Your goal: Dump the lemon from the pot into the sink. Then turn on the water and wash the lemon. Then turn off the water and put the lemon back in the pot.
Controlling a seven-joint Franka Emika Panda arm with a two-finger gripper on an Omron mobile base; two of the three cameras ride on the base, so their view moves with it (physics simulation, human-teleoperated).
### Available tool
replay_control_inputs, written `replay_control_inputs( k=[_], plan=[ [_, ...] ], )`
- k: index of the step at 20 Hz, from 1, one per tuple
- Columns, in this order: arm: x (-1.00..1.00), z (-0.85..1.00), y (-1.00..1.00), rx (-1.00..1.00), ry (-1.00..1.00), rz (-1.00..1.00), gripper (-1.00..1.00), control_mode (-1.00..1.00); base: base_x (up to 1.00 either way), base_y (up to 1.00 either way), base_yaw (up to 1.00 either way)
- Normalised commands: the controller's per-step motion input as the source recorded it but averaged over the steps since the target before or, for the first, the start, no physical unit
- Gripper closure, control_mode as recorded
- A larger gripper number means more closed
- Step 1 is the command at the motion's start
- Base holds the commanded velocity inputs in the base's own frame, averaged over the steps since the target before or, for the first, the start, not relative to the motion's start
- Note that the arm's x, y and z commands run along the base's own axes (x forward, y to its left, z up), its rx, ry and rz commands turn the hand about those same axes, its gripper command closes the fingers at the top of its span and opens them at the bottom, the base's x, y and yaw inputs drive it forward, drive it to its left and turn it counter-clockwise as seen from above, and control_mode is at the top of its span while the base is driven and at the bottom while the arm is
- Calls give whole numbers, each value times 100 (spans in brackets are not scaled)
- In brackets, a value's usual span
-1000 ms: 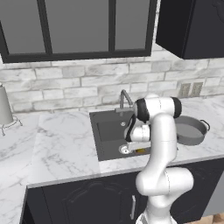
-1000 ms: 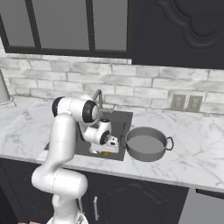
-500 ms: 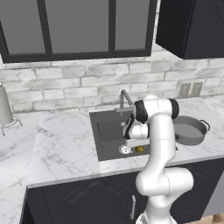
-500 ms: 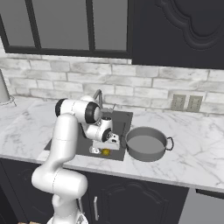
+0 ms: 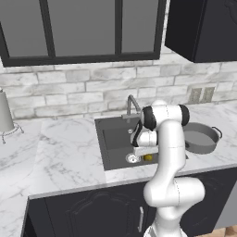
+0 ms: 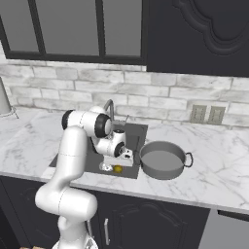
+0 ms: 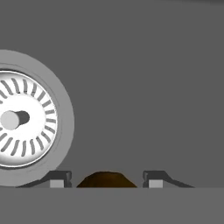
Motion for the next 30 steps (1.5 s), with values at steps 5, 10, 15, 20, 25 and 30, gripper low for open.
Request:
replay_control_inputs(
  k=[5, 10, 15, 20, 25, 30],
  plan=[
    [-12, -19, -10, 0, 1, -1, 100, -100, 0, 0, 0],
    [-23, 9, -12, 0, -9, -7, 100, -100, 0, 0, 0],
    [-38, 50, -7, 0, -28, -8, 100, -100, 0, 0, 0],
    [-26, 62, 0, 0, -33, -11, 100, -100, 0, 0, 0],
    [-12, 63, 0, 0, -33, -16, 100, -100, 0, 0, 0],
    [-1, 57, -8, 0, -29, -21, 100, -100, 0, 0, 0]
  ],
)
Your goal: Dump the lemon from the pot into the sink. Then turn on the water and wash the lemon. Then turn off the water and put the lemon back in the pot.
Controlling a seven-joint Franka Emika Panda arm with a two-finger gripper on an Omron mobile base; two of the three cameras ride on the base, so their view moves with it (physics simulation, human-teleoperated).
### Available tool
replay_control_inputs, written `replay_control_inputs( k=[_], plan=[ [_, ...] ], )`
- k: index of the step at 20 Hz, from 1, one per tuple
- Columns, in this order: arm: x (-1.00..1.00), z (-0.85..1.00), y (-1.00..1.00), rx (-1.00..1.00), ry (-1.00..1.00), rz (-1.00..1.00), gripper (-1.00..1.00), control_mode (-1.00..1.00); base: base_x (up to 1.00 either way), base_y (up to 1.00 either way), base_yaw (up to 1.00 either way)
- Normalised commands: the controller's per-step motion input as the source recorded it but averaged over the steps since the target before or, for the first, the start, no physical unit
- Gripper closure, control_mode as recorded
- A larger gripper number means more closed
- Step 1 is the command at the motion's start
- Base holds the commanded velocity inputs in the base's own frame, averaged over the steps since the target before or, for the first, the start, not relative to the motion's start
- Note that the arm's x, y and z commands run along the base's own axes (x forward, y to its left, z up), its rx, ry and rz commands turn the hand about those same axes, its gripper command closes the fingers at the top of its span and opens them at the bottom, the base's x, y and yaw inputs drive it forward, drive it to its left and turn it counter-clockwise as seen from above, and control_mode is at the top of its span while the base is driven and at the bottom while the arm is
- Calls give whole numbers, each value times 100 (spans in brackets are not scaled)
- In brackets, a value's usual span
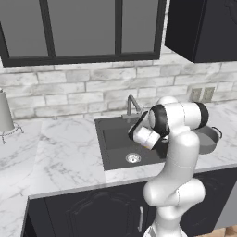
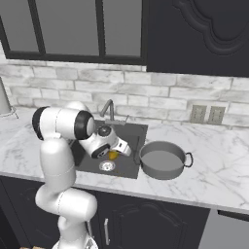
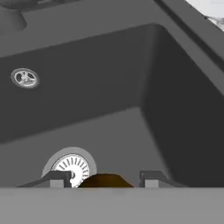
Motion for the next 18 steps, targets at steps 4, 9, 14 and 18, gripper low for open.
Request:
replay_control_inputs(
  k=[4, 9, 14, 18],
  plan=[
    [-4, 50, -35, 0, -28, -29, 100, -100, 0, 0, 0],
    [-11, 49, -57, 4, -22, -30, 100, -100, 0, 0, 0],
    [-8, 65, -47, 12, -13, -21, 100, -100, 0, 0, 0],
    [-1, 76, -38, 19, -1, -12, 100, -100, 0, 0, 0]
  ],
)
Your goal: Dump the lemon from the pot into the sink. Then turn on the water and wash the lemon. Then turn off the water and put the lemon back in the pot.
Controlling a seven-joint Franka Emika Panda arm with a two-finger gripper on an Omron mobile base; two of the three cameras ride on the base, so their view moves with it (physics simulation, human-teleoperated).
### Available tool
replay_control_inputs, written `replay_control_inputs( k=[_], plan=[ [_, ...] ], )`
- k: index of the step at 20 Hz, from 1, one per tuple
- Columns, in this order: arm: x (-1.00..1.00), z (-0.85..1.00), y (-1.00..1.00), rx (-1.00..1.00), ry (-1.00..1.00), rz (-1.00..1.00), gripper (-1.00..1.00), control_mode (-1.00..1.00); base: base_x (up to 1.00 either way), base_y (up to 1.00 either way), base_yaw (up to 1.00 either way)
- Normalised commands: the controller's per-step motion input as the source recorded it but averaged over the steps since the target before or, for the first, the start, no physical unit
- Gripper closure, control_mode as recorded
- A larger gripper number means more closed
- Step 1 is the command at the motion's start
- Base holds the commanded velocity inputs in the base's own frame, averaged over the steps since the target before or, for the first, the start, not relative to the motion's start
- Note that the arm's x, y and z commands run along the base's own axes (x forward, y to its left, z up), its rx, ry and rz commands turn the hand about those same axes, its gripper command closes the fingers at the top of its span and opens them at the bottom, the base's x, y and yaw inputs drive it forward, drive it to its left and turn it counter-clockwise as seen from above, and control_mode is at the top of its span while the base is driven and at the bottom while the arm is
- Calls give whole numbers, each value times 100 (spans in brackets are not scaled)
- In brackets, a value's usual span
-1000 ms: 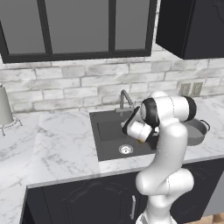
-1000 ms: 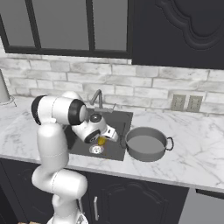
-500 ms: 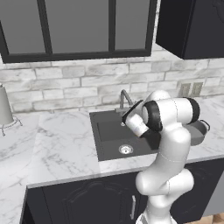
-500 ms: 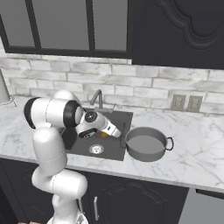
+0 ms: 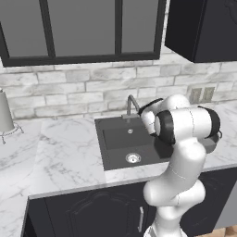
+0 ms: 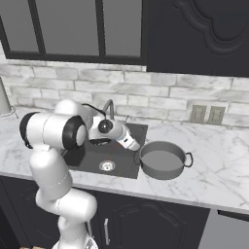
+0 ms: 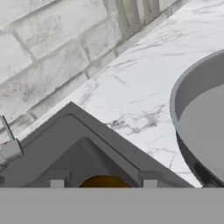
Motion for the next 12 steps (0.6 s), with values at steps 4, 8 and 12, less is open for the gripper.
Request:
replay_control_inputs(
  k=[4, 8, 12],
  plan=[
    [-8, 61, -40, 18, 0, -11, 100, -100, 0, 0, 0],
    [-6, 40, -53, 17, 0, -9, 100, -100, 0, 0, 0],
    [0, 30, -57, 16, 4, -10, 100, -100, 0, 0, 0]
  ],
)
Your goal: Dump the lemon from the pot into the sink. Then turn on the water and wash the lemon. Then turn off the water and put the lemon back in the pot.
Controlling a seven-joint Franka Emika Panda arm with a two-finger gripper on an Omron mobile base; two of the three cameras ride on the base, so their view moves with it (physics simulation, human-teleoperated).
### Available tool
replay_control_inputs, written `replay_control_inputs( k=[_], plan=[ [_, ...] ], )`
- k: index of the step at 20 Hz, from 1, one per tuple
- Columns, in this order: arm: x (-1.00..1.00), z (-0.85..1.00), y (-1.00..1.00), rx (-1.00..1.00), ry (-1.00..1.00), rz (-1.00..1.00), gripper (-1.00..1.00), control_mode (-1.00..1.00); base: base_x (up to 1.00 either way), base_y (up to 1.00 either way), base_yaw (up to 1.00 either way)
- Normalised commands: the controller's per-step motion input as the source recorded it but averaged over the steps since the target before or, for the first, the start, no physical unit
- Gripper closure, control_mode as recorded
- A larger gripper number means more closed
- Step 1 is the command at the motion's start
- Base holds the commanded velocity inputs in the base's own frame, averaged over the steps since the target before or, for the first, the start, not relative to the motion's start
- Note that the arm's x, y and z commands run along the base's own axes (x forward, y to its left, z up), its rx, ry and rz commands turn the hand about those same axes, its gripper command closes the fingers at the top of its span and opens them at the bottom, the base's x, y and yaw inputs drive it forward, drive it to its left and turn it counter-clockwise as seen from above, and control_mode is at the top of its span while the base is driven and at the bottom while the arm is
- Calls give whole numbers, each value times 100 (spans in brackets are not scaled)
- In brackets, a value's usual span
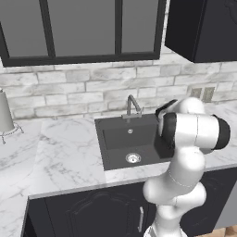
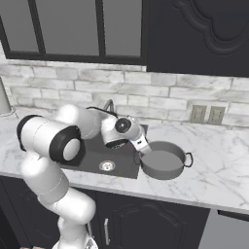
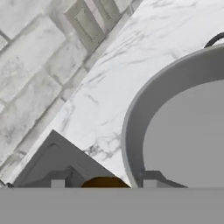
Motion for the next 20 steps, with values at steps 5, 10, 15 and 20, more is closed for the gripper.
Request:
replay_control_inputs(
  k=[5, 10, 15, 20],
  plan=[
    [4, 9, -61, 16, 14, -11, 100, -100, 0, 0, 0],
    [11, -8, -54, 10, 20, -10, 100, -100, 0, 0, 0],
    [13, -29, -29, 5, 19, -8, 100, -100, 0, 0, 0],
    [2, -70, -17, 0, 20, -5, 100, -100, 0, 0, 0]
  ],
)
